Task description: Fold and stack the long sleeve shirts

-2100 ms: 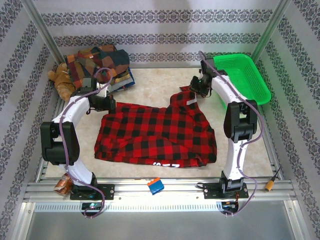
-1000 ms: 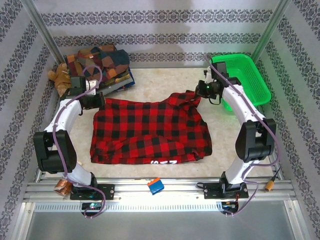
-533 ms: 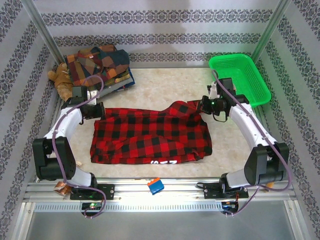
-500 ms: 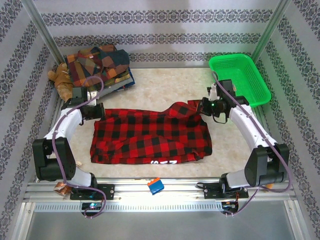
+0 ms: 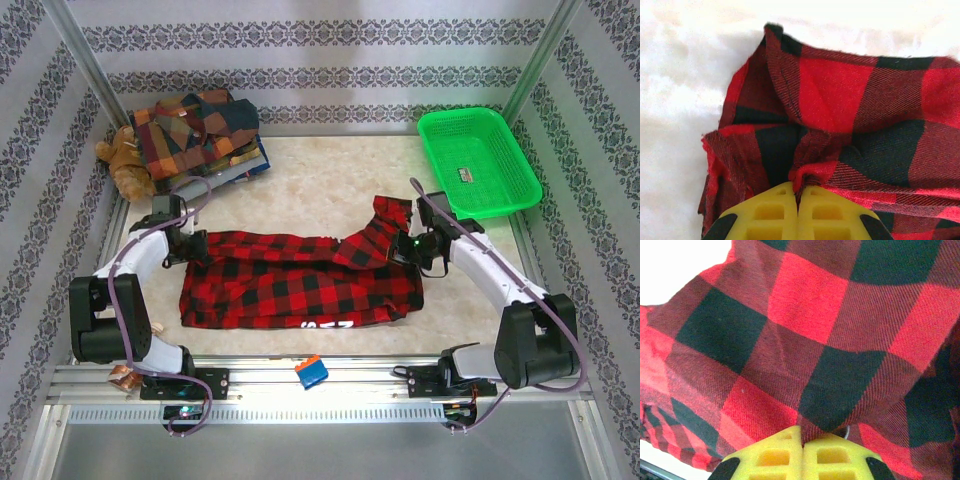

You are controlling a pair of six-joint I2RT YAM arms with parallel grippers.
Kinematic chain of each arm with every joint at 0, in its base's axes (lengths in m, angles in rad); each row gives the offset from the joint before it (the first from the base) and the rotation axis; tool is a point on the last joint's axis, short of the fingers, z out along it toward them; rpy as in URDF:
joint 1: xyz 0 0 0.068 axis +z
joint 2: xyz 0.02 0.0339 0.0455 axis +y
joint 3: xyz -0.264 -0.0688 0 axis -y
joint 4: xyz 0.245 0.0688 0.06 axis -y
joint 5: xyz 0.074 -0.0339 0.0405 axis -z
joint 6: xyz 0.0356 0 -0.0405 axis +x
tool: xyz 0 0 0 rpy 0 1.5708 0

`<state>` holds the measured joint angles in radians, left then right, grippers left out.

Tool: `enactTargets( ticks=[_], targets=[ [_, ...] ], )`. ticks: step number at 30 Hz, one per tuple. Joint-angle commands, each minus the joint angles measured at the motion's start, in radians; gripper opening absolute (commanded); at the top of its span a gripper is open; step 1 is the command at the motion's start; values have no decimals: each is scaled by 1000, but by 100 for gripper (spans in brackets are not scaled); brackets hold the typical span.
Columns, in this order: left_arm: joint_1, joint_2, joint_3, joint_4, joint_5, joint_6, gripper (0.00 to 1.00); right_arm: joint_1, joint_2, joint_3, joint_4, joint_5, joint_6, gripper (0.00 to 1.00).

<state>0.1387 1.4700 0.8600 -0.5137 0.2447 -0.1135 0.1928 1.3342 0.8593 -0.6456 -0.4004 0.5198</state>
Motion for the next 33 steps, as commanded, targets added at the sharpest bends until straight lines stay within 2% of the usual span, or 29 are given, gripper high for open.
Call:
enactTargets(
  ticks=[1,6,8,10,11,12,13,15,19,20,22,25,28,33],
  targets=[
    [6,-16,-9,-37,-52,-15,2,9,-13,-43,-12,45,45,0],
    [6,50,10,-91,-80,-45,3,20,-4,-88,14,65,82,0],
    [6,95,28,-112,-85,-62,7,33,3,-96,23,83,93,2],
    [6,126,38,-124,-61,-80,20,43,19,-102,29,91,103,8],
    [6,128,37,-119,-54,-95,35,49,32,-104,36,88,107,15],
    [6,120,37,-113,-52,-112,48,55,45,-105,37,85,112,25],
    [6,107,39,-112,-44,-125,55,58,56,-101,34,83,114,32],
    [3,57,57,-119,-14,-157,66,62,53,-69,-4,110,115,49],
    [-34,-81,118,-139,44,-210,79,42,-62,26,-83,223,137,64],
    [-56,-117,134,-134,56,-220,86,29,-87,60,-92,243,142,67],
    [-109,-169,153,-115,67,-242,91,5,-102,126,-92,261,149,69],
    [-193,-194,161,-69,103,-287,93,-20,-24,244,-91,268,105,70],
    [-288,-160,144,7,151,-327,93,-29,123,357,-99,313,36,69],
    [-434,-23,155,61,158,-369,91,-39,379,508,-77,377,-19,65]
  ],
)
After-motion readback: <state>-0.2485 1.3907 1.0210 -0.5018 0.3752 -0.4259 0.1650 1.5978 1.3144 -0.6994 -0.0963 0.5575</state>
